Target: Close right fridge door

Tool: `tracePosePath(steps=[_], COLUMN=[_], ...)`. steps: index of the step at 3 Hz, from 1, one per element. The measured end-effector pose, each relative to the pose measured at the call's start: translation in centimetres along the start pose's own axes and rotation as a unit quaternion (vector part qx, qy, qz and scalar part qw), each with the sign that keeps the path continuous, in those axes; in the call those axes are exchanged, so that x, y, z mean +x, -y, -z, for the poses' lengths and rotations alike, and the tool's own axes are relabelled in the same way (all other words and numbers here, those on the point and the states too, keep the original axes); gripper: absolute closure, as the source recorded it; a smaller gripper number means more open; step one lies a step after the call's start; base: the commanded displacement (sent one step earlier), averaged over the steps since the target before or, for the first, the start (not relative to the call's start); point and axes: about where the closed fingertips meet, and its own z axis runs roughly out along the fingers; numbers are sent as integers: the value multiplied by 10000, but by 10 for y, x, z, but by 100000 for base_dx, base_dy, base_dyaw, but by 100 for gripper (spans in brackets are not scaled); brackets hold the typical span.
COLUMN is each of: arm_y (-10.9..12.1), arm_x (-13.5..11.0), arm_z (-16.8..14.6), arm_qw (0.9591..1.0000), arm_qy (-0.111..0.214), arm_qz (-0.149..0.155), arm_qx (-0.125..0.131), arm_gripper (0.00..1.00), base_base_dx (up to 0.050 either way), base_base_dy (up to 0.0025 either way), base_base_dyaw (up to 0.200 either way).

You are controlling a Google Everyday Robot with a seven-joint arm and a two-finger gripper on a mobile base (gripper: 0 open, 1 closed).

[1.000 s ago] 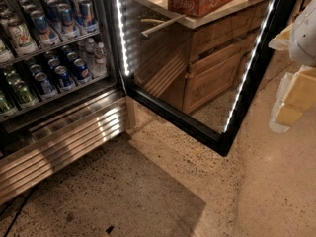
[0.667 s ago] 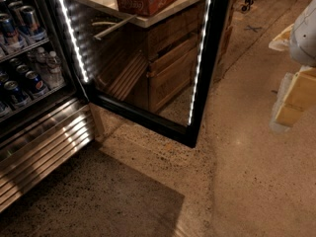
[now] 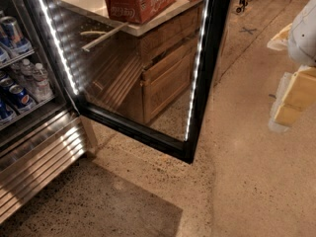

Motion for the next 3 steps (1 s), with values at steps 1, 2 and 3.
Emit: tracePosePath(steps=[1, 2, 3], arm_y=[0, 0, 0], arm_x=[0, 0, 0], arm_z=[0, 0, 0], arm_qw=[10000, 10000, 10000], arm_qy=[0, 0, 0], arm_qz=[0, 0, 0], arm_qx=[0, 0, 0], arm_gripper=[0, 0, 0], base_base_dx=[4307, 4608, 4951], base_base_dy=[-209, -5, 0], base_base_dyaw=[-9923, 117, 5])
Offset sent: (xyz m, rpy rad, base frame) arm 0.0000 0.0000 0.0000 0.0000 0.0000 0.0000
